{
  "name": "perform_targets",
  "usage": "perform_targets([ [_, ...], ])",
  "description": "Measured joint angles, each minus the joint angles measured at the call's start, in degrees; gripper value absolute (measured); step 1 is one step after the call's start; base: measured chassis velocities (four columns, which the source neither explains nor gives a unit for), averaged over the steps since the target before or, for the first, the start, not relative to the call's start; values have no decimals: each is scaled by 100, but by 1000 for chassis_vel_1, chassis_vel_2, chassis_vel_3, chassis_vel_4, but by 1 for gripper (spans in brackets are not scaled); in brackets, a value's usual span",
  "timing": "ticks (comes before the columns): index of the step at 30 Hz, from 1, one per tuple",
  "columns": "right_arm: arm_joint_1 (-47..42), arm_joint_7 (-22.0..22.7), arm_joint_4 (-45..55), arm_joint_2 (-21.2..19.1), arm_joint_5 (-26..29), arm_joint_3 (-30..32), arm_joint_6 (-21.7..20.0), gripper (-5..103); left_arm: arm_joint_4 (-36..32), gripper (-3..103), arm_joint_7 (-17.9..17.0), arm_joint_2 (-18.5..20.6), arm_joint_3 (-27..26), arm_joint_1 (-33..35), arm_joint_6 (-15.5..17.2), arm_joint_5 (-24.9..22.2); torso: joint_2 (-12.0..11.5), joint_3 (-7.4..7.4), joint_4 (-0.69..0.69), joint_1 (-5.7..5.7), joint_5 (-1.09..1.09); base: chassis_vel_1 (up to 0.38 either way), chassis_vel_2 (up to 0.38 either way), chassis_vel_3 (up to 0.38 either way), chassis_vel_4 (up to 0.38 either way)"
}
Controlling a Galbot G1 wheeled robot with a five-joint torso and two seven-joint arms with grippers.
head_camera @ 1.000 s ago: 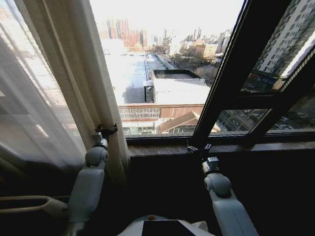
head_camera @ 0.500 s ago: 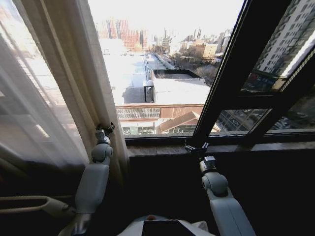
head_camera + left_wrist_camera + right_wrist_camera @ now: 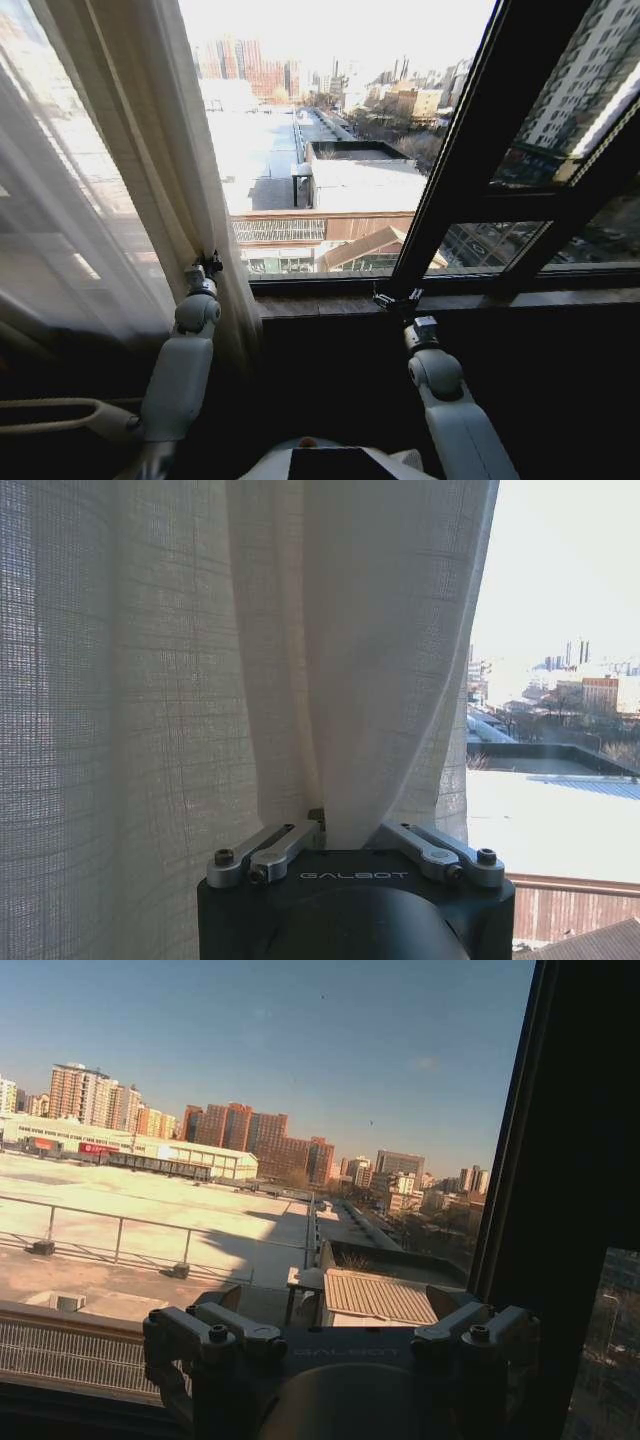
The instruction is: Open the curtains by pulling them apart, changing their state from closed to fully open.
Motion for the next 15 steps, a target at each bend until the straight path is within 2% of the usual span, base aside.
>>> perform_targets([
  [2, 24, -12, 8, -11, 3, -8, -40, 100, -86, 2, 54, 16, -55, 80, 10, -17, 0, 0, 0, 0, 0, 0, 0, 0, 0],
  [7, 8, -55, 52, -19, 3, -22, -183, 100, -199, 2, 132, 49, -160, 199, 12, -24, 0, 0, 0, 0, 0, 0, 0, 0, 0],
  [15, 8, -61, 58, -19, 4, -34, -189, 100, -316, 2, 161, 76, -217, 294, 13, -30, 0, 0, -1, -1, 1, -4, 3, 6, -4],
])
